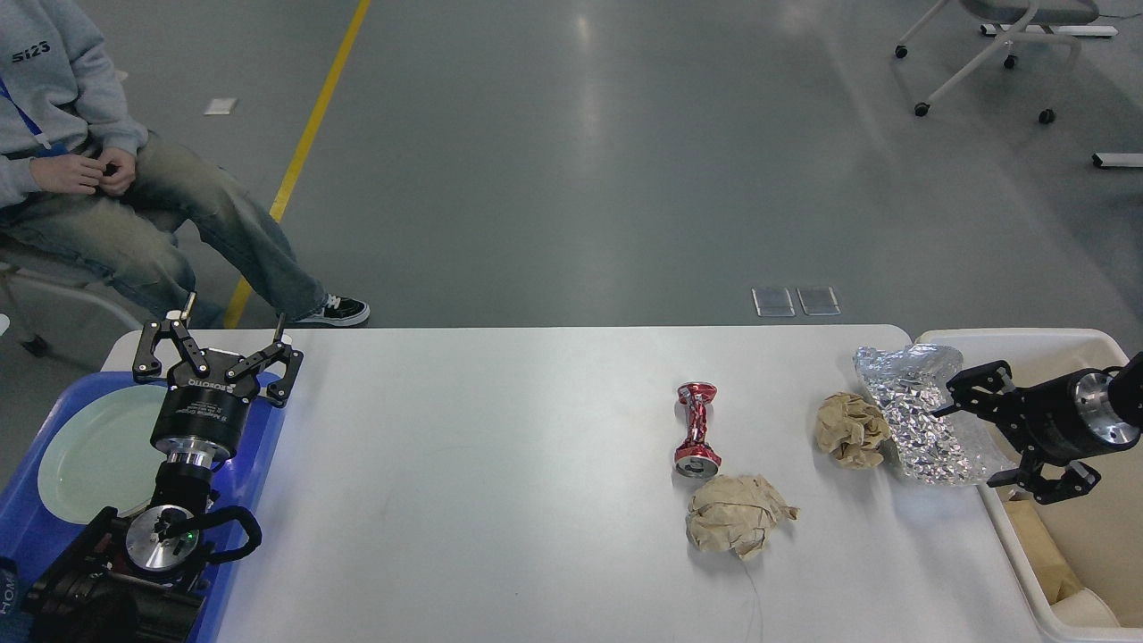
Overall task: Tidy desktop
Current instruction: 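Reach the right gripper to the crumpled foil beside the bin, then grasp the crumpled foil with the right gripper and lift it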
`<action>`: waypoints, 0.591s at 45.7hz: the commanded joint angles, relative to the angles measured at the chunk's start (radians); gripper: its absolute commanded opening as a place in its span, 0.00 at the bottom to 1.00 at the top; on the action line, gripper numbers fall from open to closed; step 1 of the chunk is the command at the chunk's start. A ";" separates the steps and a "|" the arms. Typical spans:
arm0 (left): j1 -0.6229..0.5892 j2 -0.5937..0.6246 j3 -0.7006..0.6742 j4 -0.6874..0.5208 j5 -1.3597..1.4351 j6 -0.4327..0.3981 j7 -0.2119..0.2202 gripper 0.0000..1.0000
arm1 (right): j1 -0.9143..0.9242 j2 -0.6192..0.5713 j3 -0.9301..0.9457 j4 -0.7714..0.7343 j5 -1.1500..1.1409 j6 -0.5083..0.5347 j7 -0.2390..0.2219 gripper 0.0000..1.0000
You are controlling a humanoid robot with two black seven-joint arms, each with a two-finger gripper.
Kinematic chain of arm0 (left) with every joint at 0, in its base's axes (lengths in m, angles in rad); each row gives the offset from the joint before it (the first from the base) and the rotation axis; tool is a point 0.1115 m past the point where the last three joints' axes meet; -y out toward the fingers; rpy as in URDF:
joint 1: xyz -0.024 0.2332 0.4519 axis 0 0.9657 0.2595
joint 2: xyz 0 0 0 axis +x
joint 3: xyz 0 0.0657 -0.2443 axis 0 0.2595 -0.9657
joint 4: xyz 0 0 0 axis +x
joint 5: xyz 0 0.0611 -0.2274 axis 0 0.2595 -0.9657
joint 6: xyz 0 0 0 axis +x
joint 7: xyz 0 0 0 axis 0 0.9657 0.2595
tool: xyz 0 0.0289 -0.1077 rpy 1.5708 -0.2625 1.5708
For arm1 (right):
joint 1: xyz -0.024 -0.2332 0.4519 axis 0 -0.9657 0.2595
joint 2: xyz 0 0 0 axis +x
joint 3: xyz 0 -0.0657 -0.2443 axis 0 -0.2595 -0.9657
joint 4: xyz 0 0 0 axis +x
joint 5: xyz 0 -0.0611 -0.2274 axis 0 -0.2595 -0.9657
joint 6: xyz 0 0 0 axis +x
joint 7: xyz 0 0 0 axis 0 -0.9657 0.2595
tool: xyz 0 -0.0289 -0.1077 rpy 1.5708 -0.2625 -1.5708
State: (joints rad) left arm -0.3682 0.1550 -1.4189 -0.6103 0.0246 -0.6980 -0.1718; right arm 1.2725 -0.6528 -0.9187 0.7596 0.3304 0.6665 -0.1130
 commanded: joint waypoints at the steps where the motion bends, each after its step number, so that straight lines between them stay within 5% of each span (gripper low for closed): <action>1: 0.000 0.000 0.000 0.000 0.000 0.000 0.000 0.96 | -0.018 0.012 -0.003 0.021 0.067 -0.059 -0.014 0.98; 16: 0.000 0.000 0.000 0.001 0.000 0.000 0.000 0.96 | -0.217 0.139 0.006 -0.101 0.071 -0.324 -0.014 0.97; 21: 0.000 0.000 0.000 0.001 0.000 0.000 0.000 0.96 | -0.223 0.140 0.012 -0.114 0.075 -0.384 -0.014 0.79; 27: 0.000 -0.002 0.000 0.000 0.000 0.000 0.000 0.96 | -0.225 0.139 0.035 -0.114 0.075 -0.436 -0.014 0.79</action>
State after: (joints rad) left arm -0.3682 0.1547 -1.4189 -0.6096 0.0246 -0.6980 -0.1718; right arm 1.0490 -0.5115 -0.9019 0.6463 0.4058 0.2644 -0.1273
